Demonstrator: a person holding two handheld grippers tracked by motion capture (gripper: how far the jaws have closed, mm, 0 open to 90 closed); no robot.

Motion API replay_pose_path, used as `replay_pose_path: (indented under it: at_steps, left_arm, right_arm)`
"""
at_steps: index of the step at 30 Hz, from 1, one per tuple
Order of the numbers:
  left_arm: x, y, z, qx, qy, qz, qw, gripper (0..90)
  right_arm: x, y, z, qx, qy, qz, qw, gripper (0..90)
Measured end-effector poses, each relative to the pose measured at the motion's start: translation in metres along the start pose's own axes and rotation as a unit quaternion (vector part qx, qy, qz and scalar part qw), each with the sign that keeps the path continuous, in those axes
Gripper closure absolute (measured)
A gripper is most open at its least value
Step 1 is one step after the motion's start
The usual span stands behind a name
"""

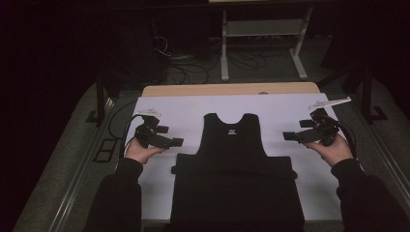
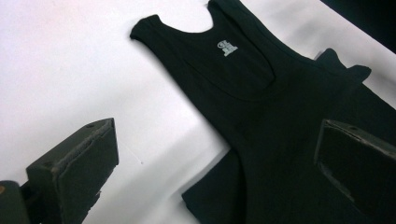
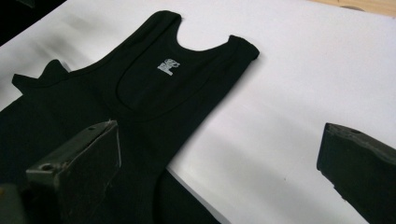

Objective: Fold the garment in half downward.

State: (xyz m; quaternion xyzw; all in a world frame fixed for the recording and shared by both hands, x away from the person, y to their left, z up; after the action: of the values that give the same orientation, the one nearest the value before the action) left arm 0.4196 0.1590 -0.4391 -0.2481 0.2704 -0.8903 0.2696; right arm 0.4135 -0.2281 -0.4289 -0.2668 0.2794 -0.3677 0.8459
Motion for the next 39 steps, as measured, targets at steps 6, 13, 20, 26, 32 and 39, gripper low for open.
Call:
replay_pose_path:
  at_steps: [6, 13, 20, 26, 32, 39]
  left_arm:
    - [-0.003, 0.004, 0.008, 0.0, 0.0, 0.0, 1.0, 0.0]
    - [-0.001, 0.016, 0.015, -0.008, 0.01, -0.007, 0.9999, 0.0]
    - [-0.001, 0.025, 0.024, -0.011, 0.015, -0.009, 0.9998, 0.0]
    - [-0.003, 0.033, 0.031, -0.006, 0.014, -0.009, 0.9999, 0.0]
    - [-0.005, 0.041, 0.037, 0.005, 0.002, -0.014, 0.9999, 0.0]
    - [-0.01, 0.052, 0.04, 0.001, -0.003, -0.008, 1.0, 0.0]
  right_arm:
    - [0.0, 0.005, 0.007, 0.0, -0.005, 0.003, 1.0, 0.0]
    - [0.003, 0.009, 0.016, 0.0, -0.008, 0.001, 1.0, 0.0]
    - [0.007, 0.016, 0.022, 0.0, -0.008, 0.002, 1.0, 0.0]
    - [0.009, 0.022, 0.027, 0.001, -0.009, 0.002, 1.0, 0.0]
    - [0.012, 0.029, 0.027, 0.0, -0.008, 0.002, 1.0, 0.0]
    - [0.017, 0.036, 0.029, 0.002, -0.001, -0.001, 1.0, 0.0]
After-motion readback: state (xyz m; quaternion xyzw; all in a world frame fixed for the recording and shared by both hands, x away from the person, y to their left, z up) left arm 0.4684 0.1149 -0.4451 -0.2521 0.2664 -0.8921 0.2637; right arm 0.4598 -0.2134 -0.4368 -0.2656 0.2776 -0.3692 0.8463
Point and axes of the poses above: each handheld gripper's, and its own axes: y roughly forward along the jaws, z roughly out of its top, x roughly to its right, the point moved 10 cm from there along y, roughly forward along the jaws, and after that the axes turned 1 degree about y, right-handed, at the moved point
